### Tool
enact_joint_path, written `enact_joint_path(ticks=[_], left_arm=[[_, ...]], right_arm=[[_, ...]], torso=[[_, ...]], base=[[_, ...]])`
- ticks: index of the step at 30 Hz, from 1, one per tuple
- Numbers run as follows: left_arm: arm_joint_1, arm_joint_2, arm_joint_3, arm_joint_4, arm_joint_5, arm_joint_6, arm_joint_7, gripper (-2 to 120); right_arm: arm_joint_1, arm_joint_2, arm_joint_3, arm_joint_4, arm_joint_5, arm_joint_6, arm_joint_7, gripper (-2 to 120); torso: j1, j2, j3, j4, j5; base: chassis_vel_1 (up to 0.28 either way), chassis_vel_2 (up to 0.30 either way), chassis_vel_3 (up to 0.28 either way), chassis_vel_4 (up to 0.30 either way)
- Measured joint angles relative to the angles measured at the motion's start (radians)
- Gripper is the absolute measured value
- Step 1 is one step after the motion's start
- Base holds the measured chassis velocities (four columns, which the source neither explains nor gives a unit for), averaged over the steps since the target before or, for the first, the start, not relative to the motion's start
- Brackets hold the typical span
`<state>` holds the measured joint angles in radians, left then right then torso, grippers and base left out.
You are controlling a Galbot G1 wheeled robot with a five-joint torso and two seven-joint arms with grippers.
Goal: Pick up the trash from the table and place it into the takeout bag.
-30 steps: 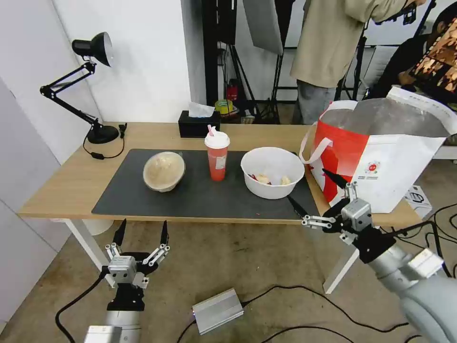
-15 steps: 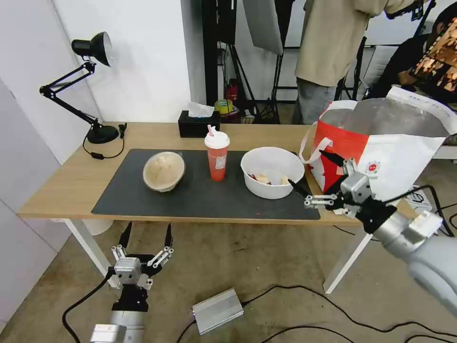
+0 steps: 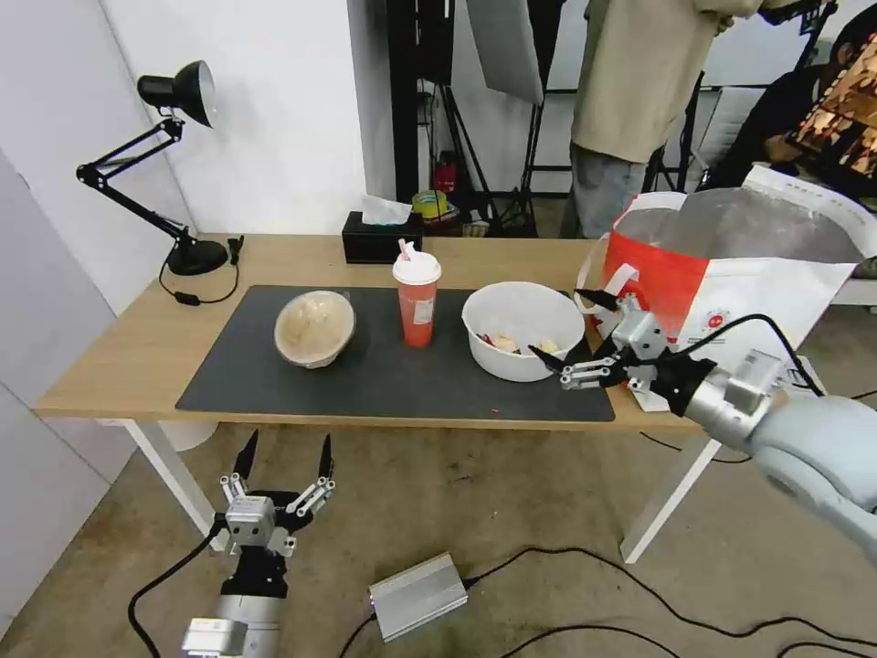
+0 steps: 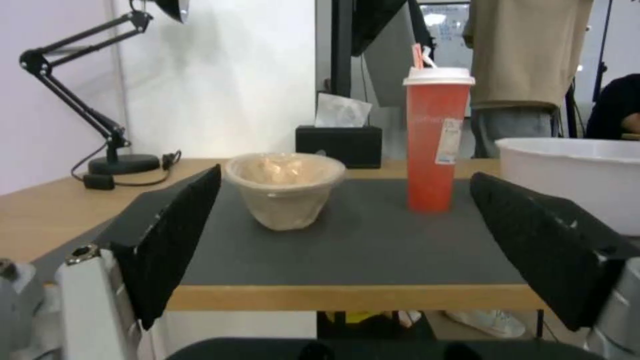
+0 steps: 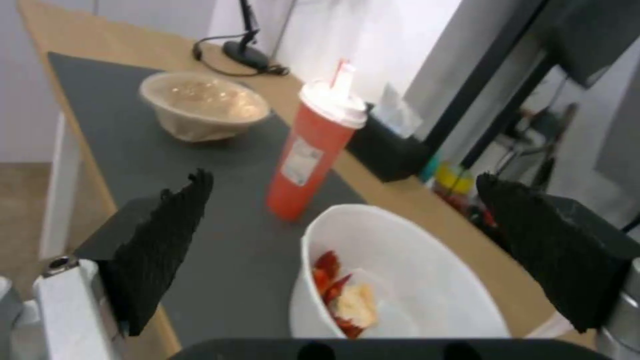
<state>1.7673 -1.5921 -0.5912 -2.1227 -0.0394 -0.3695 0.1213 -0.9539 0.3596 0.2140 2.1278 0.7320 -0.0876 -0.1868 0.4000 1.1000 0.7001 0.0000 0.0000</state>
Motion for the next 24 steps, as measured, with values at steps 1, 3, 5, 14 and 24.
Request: enact_joint_path(ticks=[1,3,5,14,24], left_arm=[[-0.003,0.0,0.0,0.004,-0.001,-0.001,0.001,100],[-0.005,0.0,0.0,0.009,-0.003,-0.002,0.002,100],[-0.01,0.001,0.0,0.014,-0.006,-0.002,0.006,100],[-0.021,0.009,-0.003,0.034,-0.019,-0.005,0.019,100],[-0.042,0.014,-0.011,0.067,-0.03,-0.012,0.032,100]], right_arm=[[0.029,-0.009,-0.026,-0.006,0.015,-0.007,-0.008,100],[0.066,-0.018,-0.062,-0.015,0.033,-0.016,-0.018,100],[0.131,-0.031,-0.131,-0.029,0.058,-0.027,-0.027,100],[0.402,-0.039,-0.385,-0.096,0.142,-0.072,-0.069,100],[0.736,0.011,-0.716,-0.193,0.222,-0.126,-0.106,99]], torso=[[0.0,0.0,0.0,0.0,0.0],[0.0,0.0,0.0,0.0,0.0],[0.0,0.0,0.0,0.0,0.0],[0.0,0.0,0.0,0.0,0.0],[0.0,0.0,0.0,0.0001,-0.0001]], base=[[0.0,0.0,0.0,0.0],[0.0,0.0,0.0,0.0],[0.0,0.0,0.0,0.0],[0.0,0.0,0.0,0.0],[0.0,0.0,0.0,0.0]])
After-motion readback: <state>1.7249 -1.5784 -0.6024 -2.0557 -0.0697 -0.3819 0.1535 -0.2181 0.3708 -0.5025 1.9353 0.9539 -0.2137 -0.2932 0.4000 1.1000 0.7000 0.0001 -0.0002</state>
